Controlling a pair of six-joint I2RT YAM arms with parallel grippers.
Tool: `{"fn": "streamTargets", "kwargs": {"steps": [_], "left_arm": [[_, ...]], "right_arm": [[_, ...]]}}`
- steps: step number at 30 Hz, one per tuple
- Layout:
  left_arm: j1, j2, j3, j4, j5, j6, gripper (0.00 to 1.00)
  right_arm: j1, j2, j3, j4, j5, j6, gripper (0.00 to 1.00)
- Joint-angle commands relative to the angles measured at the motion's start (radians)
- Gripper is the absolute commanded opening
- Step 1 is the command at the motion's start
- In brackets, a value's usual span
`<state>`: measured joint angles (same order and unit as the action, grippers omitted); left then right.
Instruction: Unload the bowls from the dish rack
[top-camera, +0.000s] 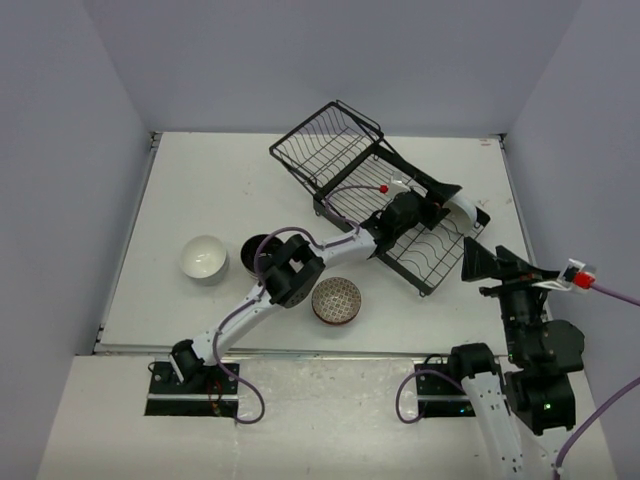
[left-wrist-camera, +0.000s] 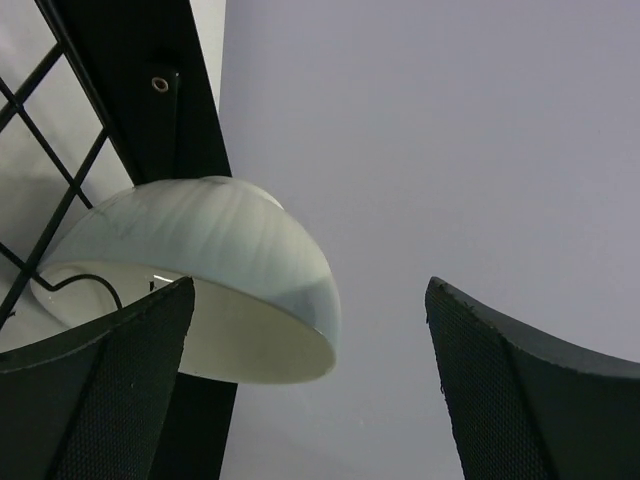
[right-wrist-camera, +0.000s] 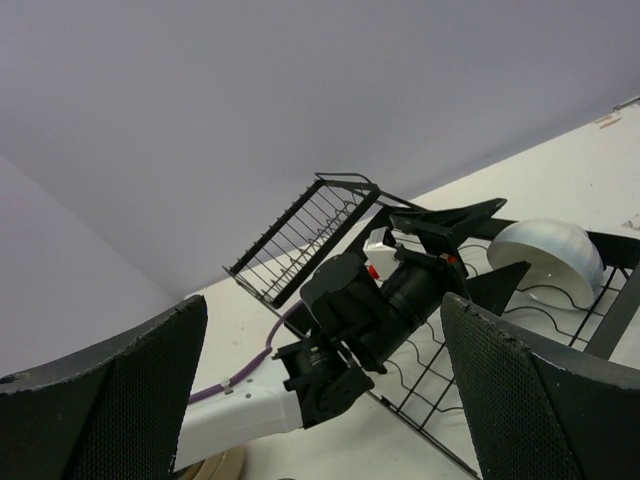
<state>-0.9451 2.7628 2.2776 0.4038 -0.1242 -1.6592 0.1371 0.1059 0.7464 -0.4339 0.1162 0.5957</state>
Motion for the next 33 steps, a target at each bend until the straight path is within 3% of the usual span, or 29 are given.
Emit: {"fn": "streamTargets", "kwargs": {"steps": [1,7,13,23,24,26,27,29,30,33], "left_arm": [[-0.007,0.017,0.083,0.073,-0.08,-0.043,0.96],[-0.007,0.001,0.043,0.109,-0.146,-0.014,0.9],[-0.015,0.061,0.125,0.118,-0.167,-0.028,0.54],[-0.035,0.02,0.056,0.035,-0.195,-0.091,0.4],[-0.04,0.017,0.056,0.02,-0.196,-0.093,0.3],[-0.043,0.008,0.051,-0.025,-0.206,-0.093,0.21],[-0.046,-0.006,0.034,-0.036,-0.209,-0.094,0.11],[-0.046,-0.018,0.007,-0.033,-0.216,-0.097,0.07],[-0.046,-0.025,-0.007,-0.031,-0.216,-0.099,0.0],[-0.046,-0.026,-0.007,-0.008,-0.207,-0.085,0.0]], "right_arm": [[0.012,-0.017,-0.004,0.003,0.005,-0.034,0.99],[0.021,-0.031,-0.015,0.012,0.0,-0.036,0.99],[0.03,-0.052,-0.021,0.009,0.011,-0.048,0.99],[0.039,-0.072,-0.019,0.004,0.025,-0.065,0.99],[0.041,-0.077,-0.021,0.004,0.03,-0.066,0.99],[0.042,-0.089,-0.027,0.006,0.039,-0.074,0.99],[0.047,-0.094,-0.028,0.006,0.048,-0.077,0.99],[0.056,-0.101,-0.032,0.006,0.054,-0.079,0.99],[0.056,-0.101,-0.033,0.006,0.059,-0.08,0.99],[0.062,-0.101,-0.033,0.007,0.065,-0.082,0.99]]}}
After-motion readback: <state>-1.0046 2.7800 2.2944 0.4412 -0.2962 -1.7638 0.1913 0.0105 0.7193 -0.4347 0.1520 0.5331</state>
